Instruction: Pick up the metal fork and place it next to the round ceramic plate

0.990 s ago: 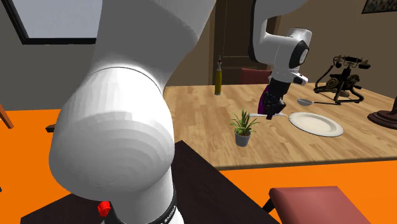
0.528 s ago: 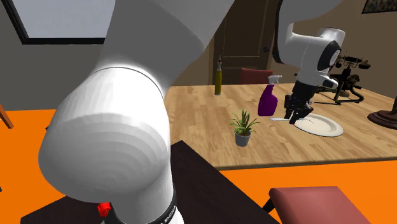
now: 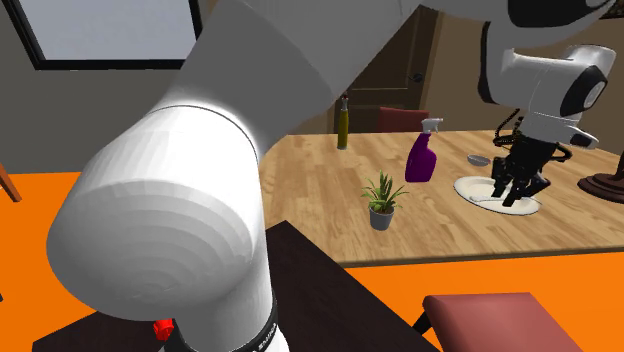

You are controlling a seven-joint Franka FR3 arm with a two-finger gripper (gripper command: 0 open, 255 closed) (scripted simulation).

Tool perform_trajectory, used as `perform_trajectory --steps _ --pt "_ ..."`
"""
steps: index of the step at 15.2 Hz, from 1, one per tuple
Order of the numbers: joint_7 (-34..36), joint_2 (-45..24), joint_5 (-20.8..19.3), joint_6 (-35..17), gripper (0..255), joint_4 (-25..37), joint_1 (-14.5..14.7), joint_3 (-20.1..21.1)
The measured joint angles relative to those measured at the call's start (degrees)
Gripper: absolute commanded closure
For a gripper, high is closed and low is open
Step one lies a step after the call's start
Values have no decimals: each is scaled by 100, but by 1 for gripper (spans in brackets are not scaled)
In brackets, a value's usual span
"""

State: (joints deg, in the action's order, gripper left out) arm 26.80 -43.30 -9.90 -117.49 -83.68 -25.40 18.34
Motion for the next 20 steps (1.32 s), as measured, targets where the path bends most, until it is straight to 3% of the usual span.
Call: perform_trajectory --steps 3,20 --pt "-187 -373 -34 283 255 655 -30 -75" --pt "-212 -1195 -176 -341 255 846 49 -222"
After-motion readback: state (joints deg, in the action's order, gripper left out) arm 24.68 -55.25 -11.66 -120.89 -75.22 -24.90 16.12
